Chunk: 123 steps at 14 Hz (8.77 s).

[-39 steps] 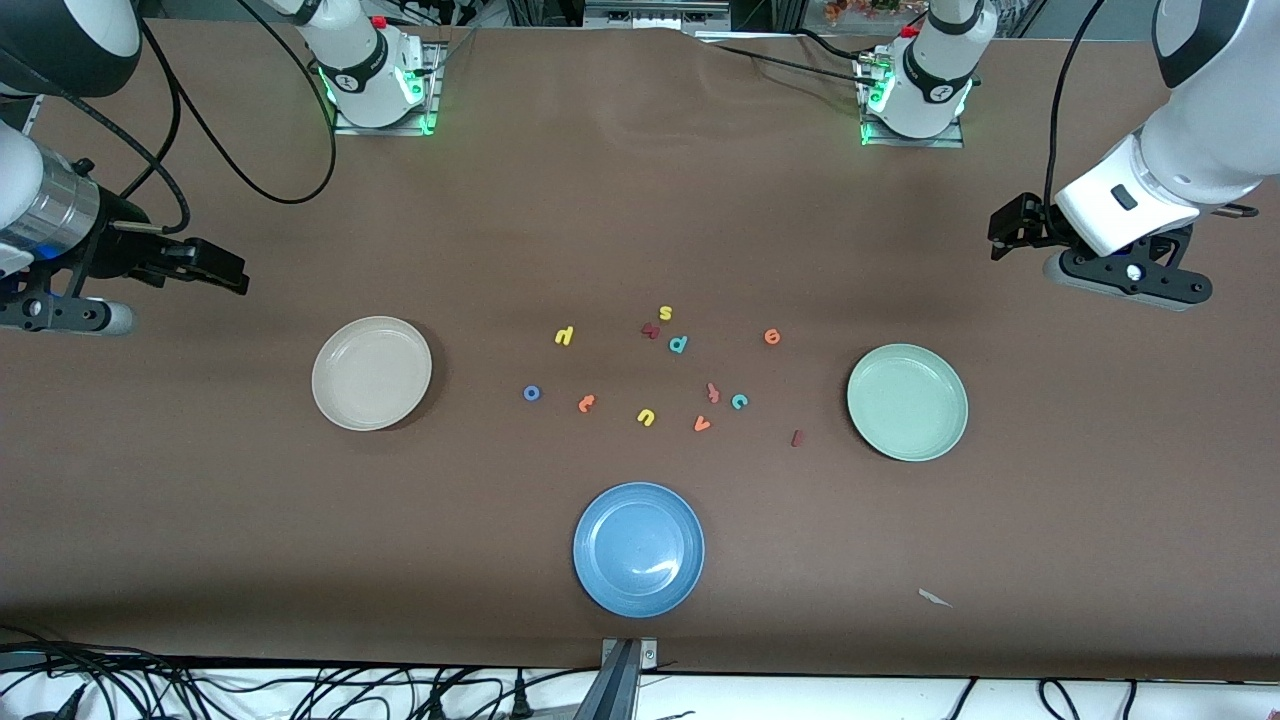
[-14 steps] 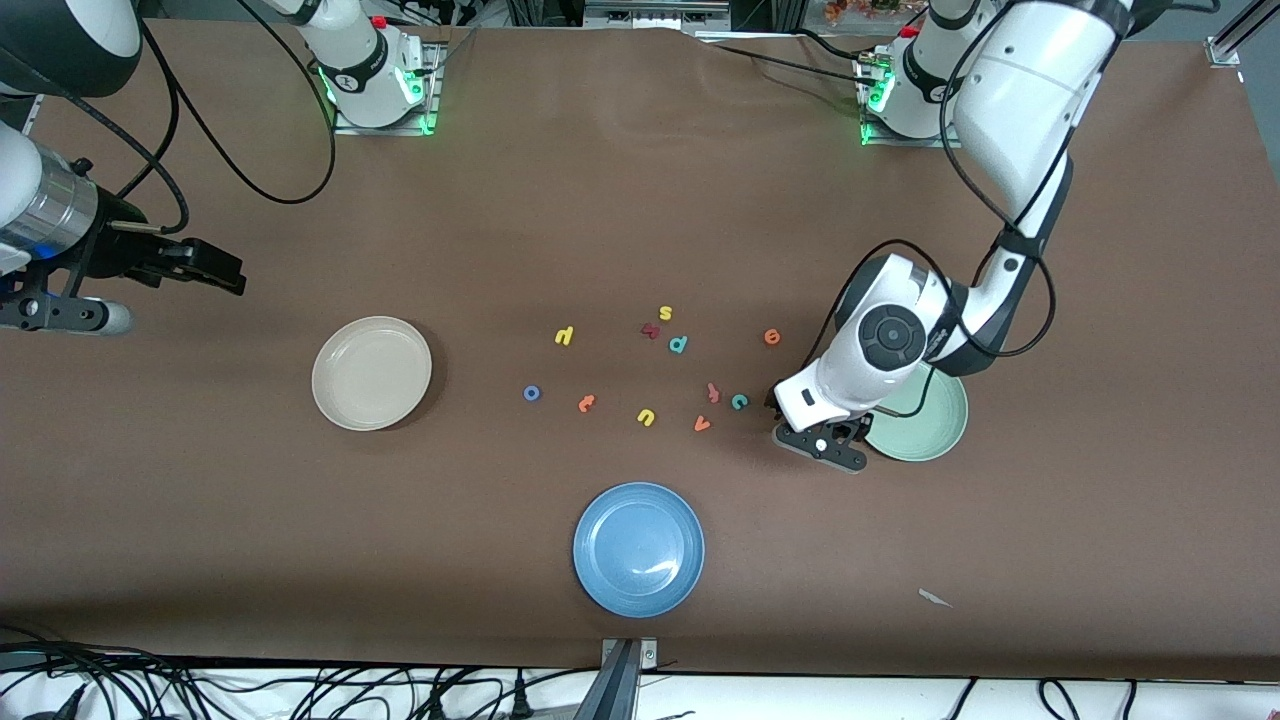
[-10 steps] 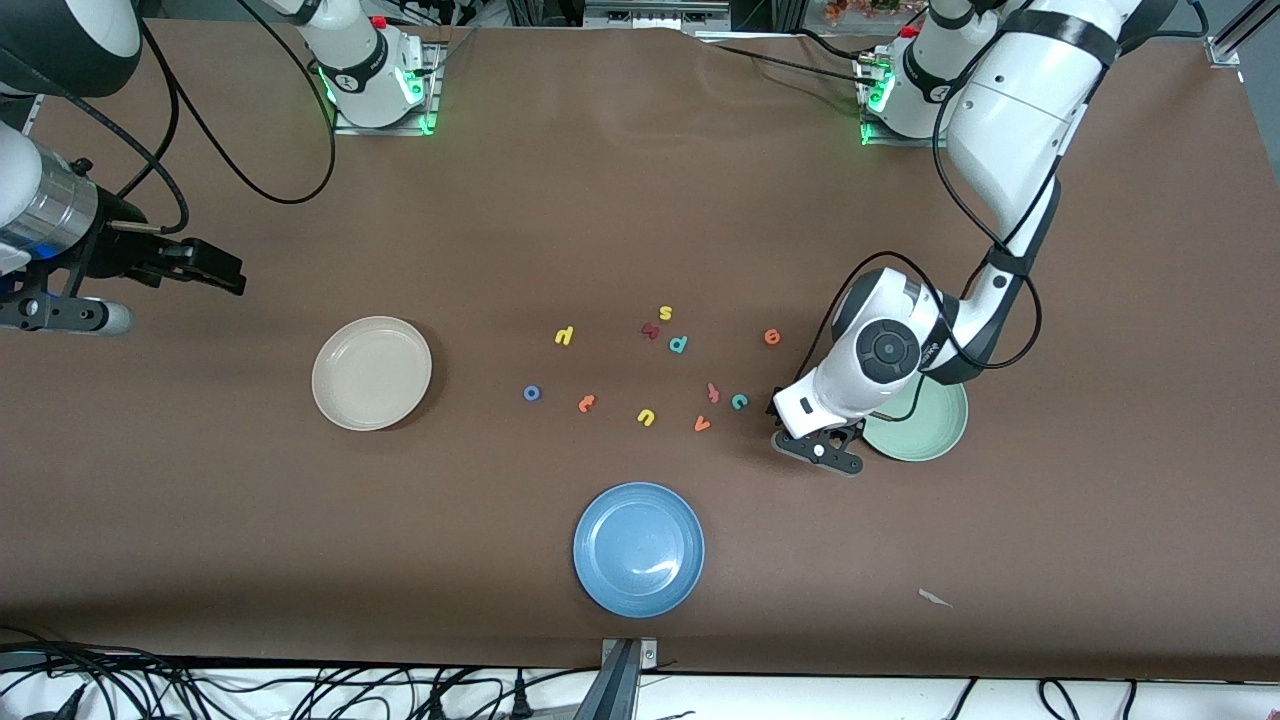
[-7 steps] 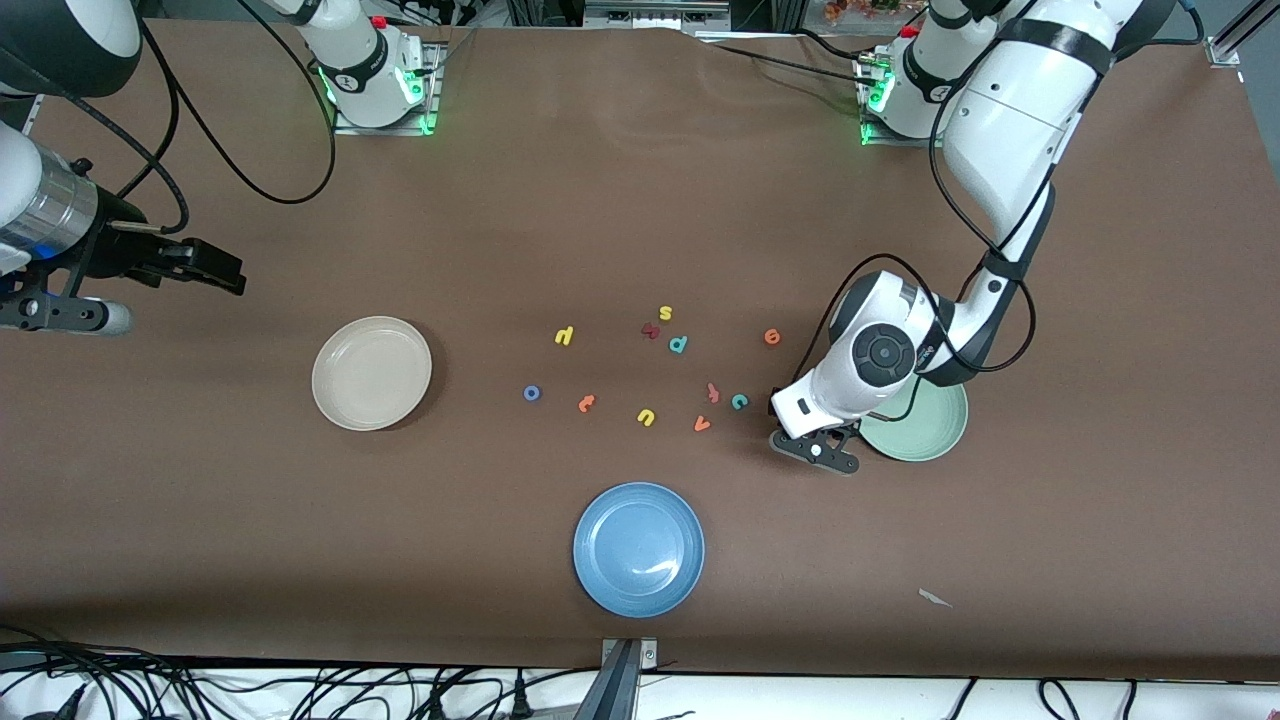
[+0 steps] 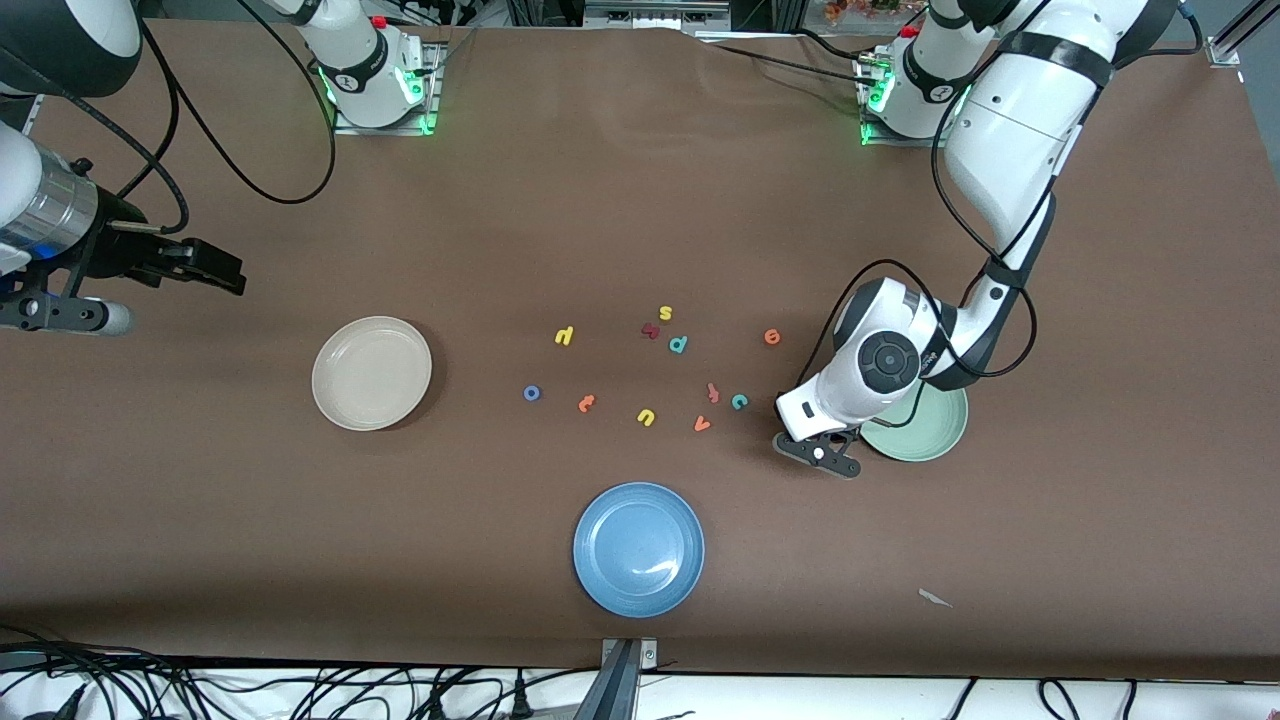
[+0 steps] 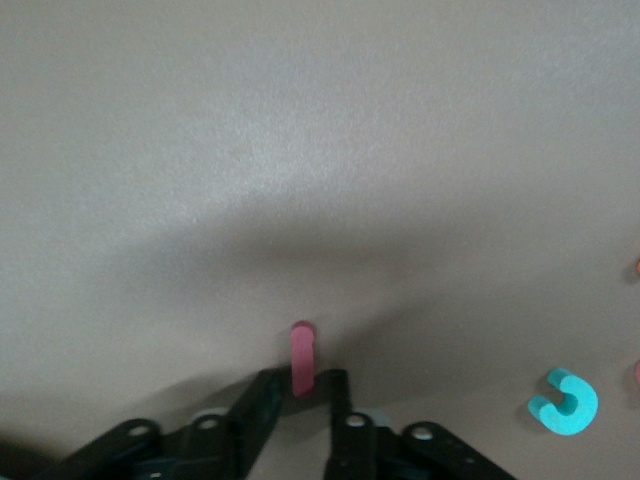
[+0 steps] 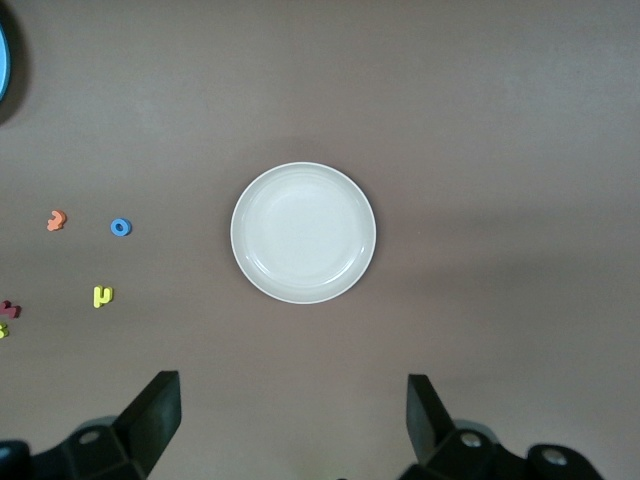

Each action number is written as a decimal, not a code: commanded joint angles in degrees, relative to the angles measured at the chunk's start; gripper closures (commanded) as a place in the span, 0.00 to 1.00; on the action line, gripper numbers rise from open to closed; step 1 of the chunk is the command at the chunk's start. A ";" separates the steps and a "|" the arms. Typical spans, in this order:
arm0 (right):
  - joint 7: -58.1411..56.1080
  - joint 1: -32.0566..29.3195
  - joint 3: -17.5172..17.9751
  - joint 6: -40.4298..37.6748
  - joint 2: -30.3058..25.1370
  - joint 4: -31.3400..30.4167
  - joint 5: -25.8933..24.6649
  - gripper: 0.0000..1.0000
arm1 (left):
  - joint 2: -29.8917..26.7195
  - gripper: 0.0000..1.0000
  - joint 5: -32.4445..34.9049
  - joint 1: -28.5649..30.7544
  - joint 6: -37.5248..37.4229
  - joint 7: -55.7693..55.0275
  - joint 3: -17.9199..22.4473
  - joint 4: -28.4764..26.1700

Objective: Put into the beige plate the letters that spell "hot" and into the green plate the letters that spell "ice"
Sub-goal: 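Lower the left gripper and grasp the red letter l, then drop the red letter onto the green plate while the right gripper advances, then reach the left gripper to orange e while the right gripper reaches yellow u, then grasp the orange e with the left gripper while the right grasps yellow u, then drop the orange e on green plate while the right drops u on beige, then reach the left gripper to cyan c while the right reaches blue o, then grasp the cyan c with the left gripper while the right grasps blue o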

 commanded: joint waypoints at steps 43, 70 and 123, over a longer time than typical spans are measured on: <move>56.53 28.23 4.49 55.36 24.15 -25.56 2.50 0.01 | -16.99 0.00 4.19 8.11 4.62 -27.45 -15.98 -28.36; 35.65 21.38 2.93 39.30 18.27 -20.98 4.70 0.99 | -9.16 0.99 16.08 9.42 4.01 -32.22 -19.40 -23.18; 30.33 30.42 -6.67 51.94 34.08 -12.20 15.07 0.64 | 6.40 0.74 21.17 10.31 -1.27 9.70 -21.61 0.38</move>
